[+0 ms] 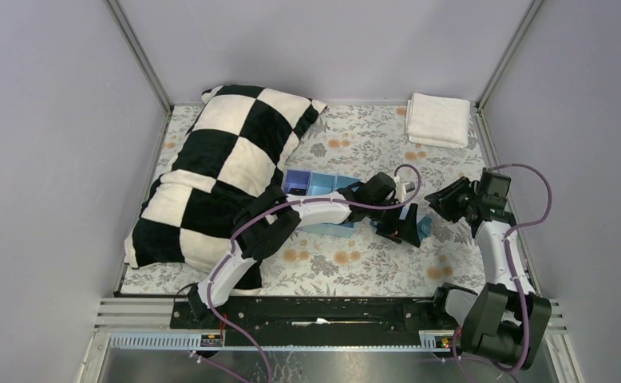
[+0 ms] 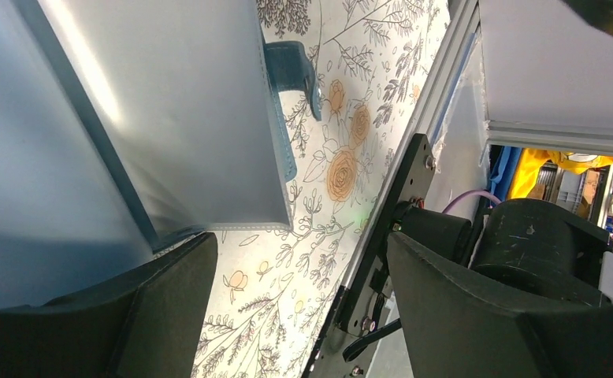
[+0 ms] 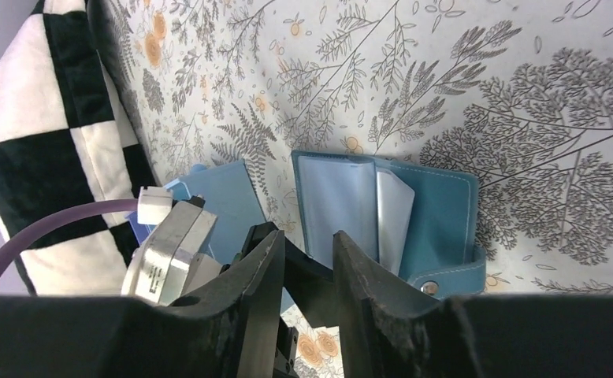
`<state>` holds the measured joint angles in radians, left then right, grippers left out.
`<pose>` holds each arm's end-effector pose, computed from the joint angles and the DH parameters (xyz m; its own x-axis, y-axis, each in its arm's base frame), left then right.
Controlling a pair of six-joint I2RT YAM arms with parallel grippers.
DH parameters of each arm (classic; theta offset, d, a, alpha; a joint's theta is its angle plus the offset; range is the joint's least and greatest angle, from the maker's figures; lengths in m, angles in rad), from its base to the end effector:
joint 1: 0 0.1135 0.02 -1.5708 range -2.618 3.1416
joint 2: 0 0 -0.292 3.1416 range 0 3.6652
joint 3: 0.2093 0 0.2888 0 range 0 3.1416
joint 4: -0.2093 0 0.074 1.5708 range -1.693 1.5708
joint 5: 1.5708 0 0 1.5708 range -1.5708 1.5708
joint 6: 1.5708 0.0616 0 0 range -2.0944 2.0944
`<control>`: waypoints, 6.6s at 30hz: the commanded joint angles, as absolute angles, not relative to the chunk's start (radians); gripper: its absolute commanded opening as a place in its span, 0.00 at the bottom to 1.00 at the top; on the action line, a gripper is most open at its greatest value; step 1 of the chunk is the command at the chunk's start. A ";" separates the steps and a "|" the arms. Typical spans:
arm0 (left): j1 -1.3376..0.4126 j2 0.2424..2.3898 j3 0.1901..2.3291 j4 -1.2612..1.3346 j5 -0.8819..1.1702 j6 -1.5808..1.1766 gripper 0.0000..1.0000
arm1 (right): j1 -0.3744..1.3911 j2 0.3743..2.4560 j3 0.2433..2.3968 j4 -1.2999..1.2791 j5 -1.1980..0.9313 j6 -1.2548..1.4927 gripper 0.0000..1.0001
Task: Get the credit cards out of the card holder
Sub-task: Remove the credit card from the card holder.
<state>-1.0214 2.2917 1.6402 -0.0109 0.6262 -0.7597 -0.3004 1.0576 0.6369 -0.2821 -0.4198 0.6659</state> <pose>0.2676 -0.5062 0.1331 -0.8749 0.3603 -0.3235 0.4548 0.3822 -0.8044 0.2543 -0.0525 0.2231 -0.5021 0.7461 -0.4373 0.3603 0.6401 0.6785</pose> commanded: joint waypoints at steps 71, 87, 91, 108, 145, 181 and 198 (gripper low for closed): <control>-0.969 2.173 1.775 -0.247 0.192 -0.608 0.84 | -0.265 1.370 0.478 -0.142 -0.400 0.660 0.34; -0.967 2.263 1.798 -0.302 0.227 -0.622 0.84 | -0.265 1.373 0.481 -0.142 -0.397 0.656 0.35; -0.967 2.279 1.804 -0.292 0.266 -0.632 0.84 | -0.265 1.372 0.480 -0.144 -0.397 0.657 0.35; -0.978 2.289 1.804 -0.204 0.438 -0.673 0.83 | -0.265 1.362 0.481 -0.148 -0.397 0.659 0.35; -0.932 2.114 1.590 -0.019 0.496 -0.806 0.83 | -0.272 1.048 0.585 -0.284 -0.381 0.653 0.41; -0.931 2.287 1.748 -0.167 0.477 -0.756 0.82 | -0.252 1.359 0.461 -0.125 -0.334 0.676 0.39; -0.950 2.232 1.733 -0.132 0.469 -0.767 0.06 | -0.252 1.349 0.455 -0.130 -0.355 0.670 0.39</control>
<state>-0.9363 2.2768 1.7077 -0.1776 0.4641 -0.7704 -0.2562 1.3273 0.4885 -0.0910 -0.3912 0.6937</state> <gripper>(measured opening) 0.131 0.384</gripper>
